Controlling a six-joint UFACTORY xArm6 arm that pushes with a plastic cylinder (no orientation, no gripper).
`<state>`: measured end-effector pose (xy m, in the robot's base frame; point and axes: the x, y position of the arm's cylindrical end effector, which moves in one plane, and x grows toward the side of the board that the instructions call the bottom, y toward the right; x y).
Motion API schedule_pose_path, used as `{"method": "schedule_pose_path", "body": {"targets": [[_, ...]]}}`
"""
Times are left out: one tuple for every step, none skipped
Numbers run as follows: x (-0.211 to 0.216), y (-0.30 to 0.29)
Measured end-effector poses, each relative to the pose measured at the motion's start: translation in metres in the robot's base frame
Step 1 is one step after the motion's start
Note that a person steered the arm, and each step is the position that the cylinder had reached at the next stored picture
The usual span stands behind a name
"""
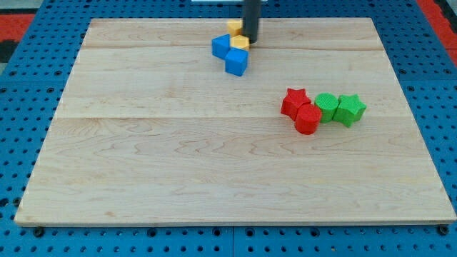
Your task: Push the yellow heart closer to the blue cube and yellow hexagon
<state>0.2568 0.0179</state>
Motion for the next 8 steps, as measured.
{"method": "schedule_pose_path", "body": {"targets": [[0.000,-0.002],[0.000,0.029],[-0.046,0.045],[-0.063,0.013],[-0.063,-0.053],[-0.060,-0.084],[-0.064,-0.068],[-0.063,-0.064]]}}
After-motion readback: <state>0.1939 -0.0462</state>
